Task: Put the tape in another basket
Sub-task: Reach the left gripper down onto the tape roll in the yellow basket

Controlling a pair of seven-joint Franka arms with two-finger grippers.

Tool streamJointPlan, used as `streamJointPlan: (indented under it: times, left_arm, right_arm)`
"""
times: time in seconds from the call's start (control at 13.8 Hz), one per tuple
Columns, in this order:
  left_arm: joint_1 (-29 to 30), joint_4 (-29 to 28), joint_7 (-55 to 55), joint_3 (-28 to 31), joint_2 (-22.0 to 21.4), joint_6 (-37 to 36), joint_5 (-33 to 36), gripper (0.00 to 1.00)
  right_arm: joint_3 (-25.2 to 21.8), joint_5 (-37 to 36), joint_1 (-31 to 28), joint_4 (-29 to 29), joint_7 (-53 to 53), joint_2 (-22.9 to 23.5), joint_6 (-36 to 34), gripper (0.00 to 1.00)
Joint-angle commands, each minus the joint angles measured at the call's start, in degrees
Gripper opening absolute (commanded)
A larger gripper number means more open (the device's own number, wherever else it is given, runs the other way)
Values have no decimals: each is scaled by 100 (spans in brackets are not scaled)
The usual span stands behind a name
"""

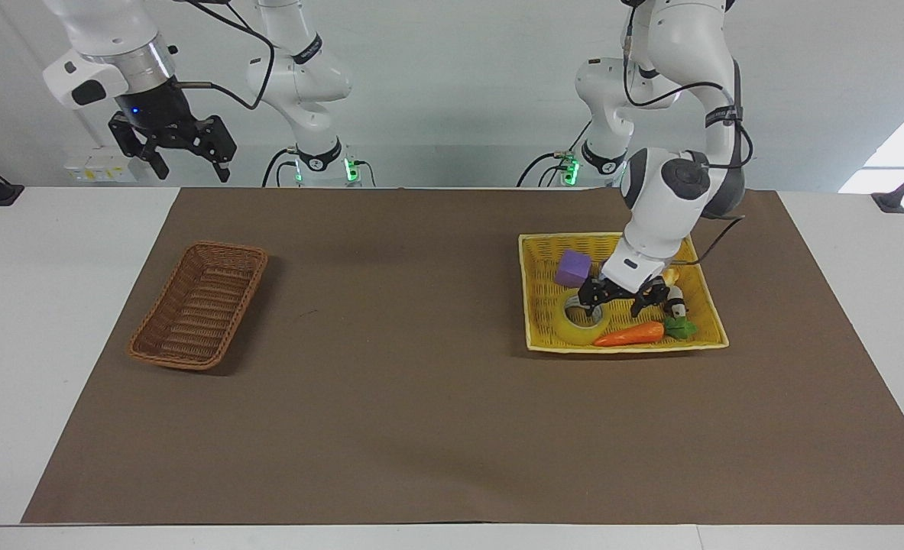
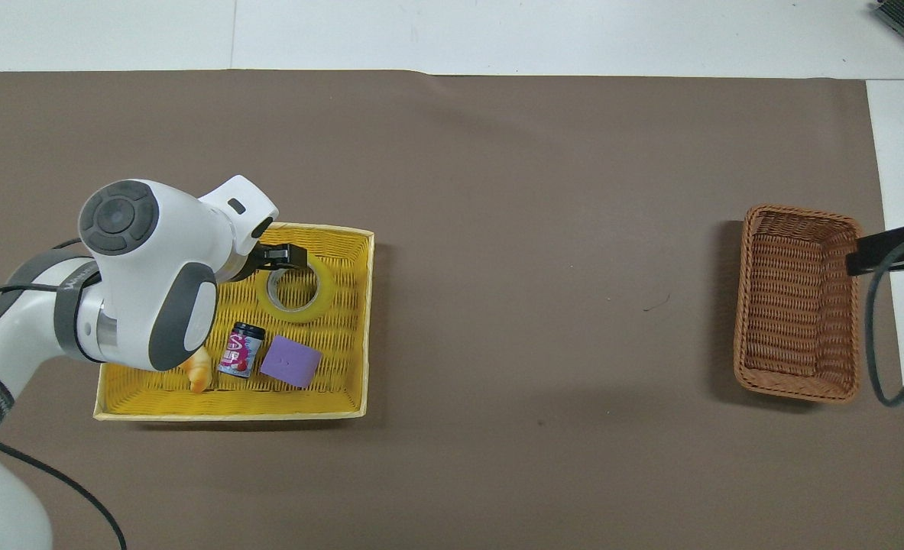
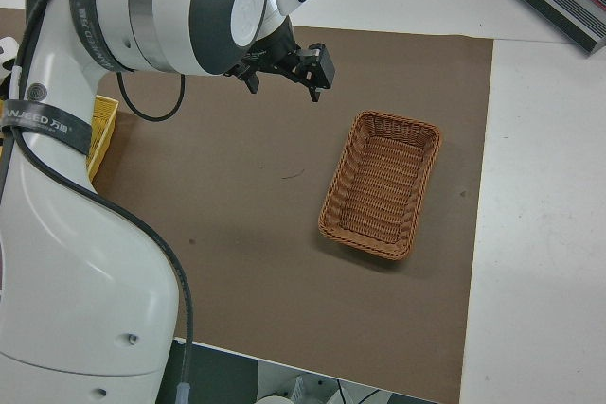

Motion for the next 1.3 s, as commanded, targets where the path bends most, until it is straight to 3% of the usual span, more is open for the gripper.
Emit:
streamJointPlan:
  times: [0.0, 0.22, 0.58, 0.72, 1.16, 1.23]
  left_arm:
    - [-94, -150, -10, 93, -115, 39, -51, 96]
    - [-94, -369, -1, 102, -212, 21, -42, 76]
    - [-94, -677, -19, 102, -397, -32, -42, 64]
    - [-77, -730, -45, 102, -423, -40, -42, 41]
    - [-94, -783, -54, 102, -248, 100, -42, 39]
    - [-94, -792, -63, 93, -256, 100, -42, 34]
  right_arm:
    - [29, 96, -81, -314, 0, -171, 190, 100]
    - [29, 96, -37, -411, -18, -233, 207, 100]
    - [29, 104, -37, -429, -18, -242, 199, 100]
    - [29, 104, -28, -429, -18, -242, 199, 100]
    - [38, 113, -10, -438, -9, -242, 199, 100]
    - [46, 113, -10, -464, -9, -242, 199, 100]
